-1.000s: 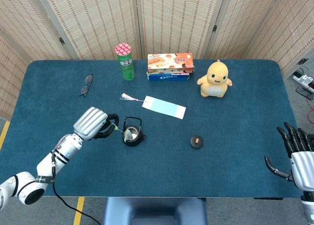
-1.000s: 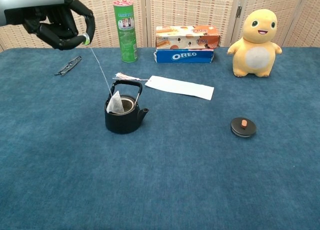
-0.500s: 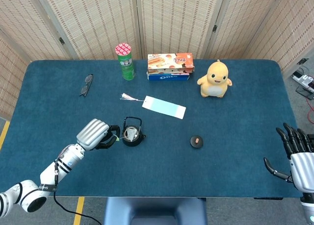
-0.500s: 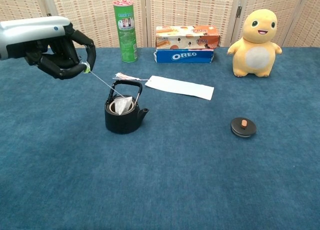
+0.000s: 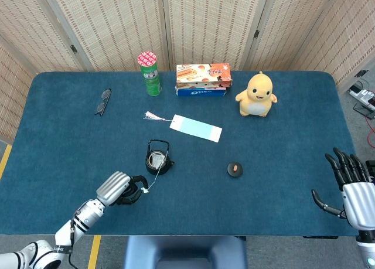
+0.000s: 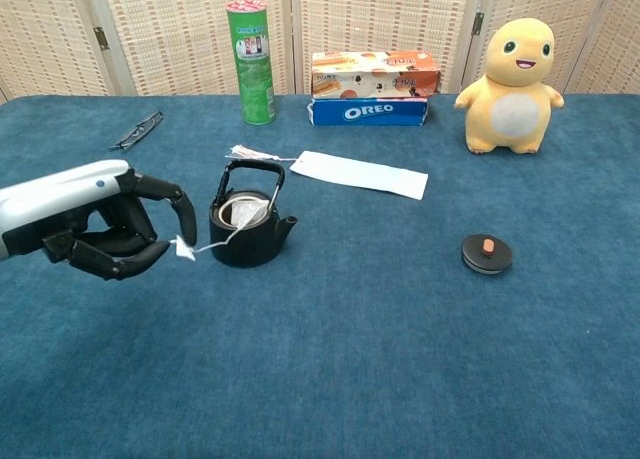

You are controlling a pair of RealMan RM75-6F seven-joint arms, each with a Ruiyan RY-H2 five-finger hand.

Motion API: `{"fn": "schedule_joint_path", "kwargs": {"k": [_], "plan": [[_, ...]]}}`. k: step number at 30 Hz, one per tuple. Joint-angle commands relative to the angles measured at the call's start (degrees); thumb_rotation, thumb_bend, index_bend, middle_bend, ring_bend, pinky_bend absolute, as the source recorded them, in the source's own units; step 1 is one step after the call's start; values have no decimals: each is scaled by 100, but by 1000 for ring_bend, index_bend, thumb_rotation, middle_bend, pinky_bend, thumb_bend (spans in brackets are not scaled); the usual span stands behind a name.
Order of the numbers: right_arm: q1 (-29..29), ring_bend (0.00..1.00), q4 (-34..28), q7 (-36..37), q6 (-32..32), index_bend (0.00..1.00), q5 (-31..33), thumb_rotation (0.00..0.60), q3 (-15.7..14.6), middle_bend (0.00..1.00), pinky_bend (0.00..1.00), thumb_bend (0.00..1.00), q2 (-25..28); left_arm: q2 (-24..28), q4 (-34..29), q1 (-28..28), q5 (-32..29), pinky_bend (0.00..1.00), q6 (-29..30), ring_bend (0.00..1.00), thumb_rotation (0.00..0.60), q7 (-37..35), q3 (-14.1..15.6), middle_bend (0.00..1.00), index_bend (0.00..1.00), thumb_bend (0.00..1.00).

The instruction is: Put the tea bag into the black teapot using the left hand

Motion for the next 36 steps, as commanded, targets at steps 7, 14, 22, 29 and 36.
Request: {"fn": "schedule_joint_path", "kwargs": {"k": [7,14,22,29,36], "plan": [[-7,8,18,43,20,0,-13,221,0,0,0,404,14,-158,101,95,-50,1000,-104,1000,600,-97,94,1000,195,382],[-10,7,22,52,27,0,-14,220,0,0,0,405,14,473,-452,-53,-235,1000,-381,1000,600,-51,-52,1000,140,358],[-30,8,13,155,96,0,-93,219,-20,0,0,404,47,1961,-1534,-1340,-843,1000,-2832,1000,600,-330,-255,1000,53,375],[-64,12,52,292,184,0,-76,220,5,0,0,404,84,2257,-1606,-2104,-1147,1000,-4053,1000,539,-557,-508,1000,0,406],[-47,13,76,348,151,0,-38,223,21,0,0,404,93,1833,-1284,-2386,-1835,1000,-4192,1000,540,145,-687,1000,0,364]]}}
